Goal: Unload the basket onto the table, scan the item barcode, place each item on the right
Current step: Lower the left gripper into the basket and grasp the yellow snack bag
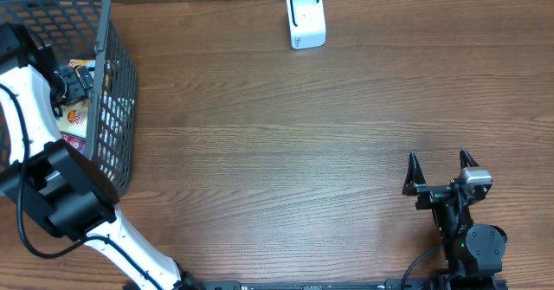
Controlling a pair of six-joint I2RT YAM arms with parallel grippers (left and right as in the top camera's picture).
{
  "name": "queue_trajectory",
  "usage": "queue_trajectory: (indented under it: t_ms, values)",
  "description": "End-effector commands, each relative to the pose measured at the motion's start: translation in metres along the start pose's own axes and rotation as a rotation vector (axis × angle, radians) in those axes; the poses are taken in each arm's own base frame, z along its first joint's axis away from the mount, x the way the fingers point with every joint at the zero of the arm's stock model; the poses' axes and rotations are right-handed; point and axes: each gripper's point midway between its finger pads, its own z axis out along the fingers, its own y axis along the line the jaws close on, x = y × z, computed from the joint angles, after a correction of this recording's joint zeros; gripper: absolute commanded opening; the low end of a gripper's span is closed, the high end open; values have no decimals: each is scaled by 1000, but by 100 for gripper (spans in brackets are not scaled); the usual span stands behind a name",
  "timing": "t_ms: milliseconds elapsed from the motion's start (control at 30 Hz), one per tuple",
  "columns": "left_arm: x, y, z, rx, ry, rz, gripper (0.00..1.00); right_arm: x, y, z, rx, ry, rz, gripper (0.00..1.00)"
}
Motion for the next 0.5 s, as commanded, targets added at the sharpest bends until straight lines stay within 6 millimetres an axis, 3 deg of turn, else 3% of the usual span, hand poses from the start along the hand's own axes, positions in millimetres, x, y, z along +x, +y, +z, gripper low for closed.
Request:
queue_trajectory:
  t_ms: [0, 467]
  values:
    - [1, -6, 12, 25, 17, 61, 100, 1, -2, 0, 12, -6, -7, 100]
    - [26, -22, 60, 58, 137, 119, 100, 1, -2, 0, 12, -6, -7, 100]
